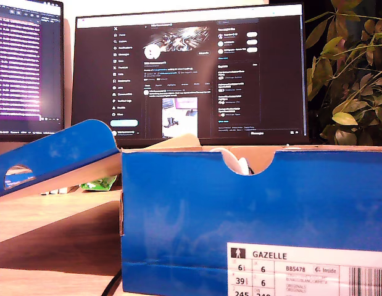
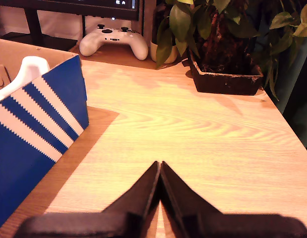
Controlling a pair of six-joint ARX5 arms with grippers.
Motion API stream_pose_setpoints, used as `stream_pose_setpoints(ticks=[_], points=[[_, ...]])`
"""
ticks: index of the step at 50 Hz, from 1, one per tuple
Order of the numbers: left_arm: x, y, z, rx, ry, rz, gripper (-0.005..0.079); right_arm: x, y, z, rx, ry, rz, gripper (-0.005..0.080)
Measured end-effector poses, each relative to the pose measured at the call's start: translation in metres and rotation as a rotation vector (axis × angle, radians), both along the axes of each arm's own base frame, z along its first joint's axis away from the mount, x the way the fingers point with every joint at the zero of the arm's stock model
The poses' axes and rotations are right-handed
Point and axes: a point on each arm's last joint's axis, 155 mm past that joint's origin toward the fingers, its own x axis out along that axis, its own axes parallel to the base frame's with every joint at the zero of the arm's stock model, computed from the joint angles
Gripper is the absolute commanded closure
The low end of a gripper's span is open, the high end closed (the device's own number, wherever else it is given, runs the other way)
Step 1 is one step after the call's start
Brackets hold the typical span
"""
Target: Close the blue shoebox by pushing the lid with your left arm and holding the box in place with your right arm
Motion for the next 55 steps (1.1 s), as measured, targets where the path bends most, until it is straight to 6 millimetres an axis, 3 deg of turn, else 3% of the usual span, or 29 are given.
stream_pose_setpoints(ticks=[4,8,18,25,30,35,39,49,55], points=[[0.0,-0.002,0.001,-0.041,-0.004,-0.003,0.0761,0.001,0.003,0.003,0.007,-0.011,0.017,0.0764],[0.001,-0.006,0.009,-0.086,-0.03,-0.021,0.0761,0.001,0.013,0.008,0.182,-0.025,0.027,0.0764],[0.0,-0.025,0.024,-0.164,-0.07,-0.116,0.0761,0.002,0.034,0.03,0.394,-0.072,0.103,0.0764],[-0.005,-0.031,0.047,-0.198,-0.098,-0.148,0.0761,-0.005,0.044,0.063,0.468,-0.11,0.154,0.0764],[-0.01,-0.034,0.075,-0.229,-0.132,-0.165,0.0761,-0.015,0.047,0.1,0.524,-0.153,0.171,0.0764],[-0.011,-0.038,0.092,-0.251,-0.121,-0.188,0.0761,-0.022,0.053,0.118,0.528,-0.148,0.206,0.0764],[-0.007,-0.044,0.091,-0.258,-0.065,-0.209,0.0761,-0.021,0.061,0.116,0.543,-0.09,0.238,0.0764],[0.015,-0.051,0.074,-0.272,0.121,-0.217,0.0761,-0.003,0.066,0.072,0.551,0.126,0.22,0.0764],[0.03,-0.058,0.071,-0.243,0.199,-0.259,0.0761,0.004,0.069,0.061,0.531,0.201,0.231,0.0764]])
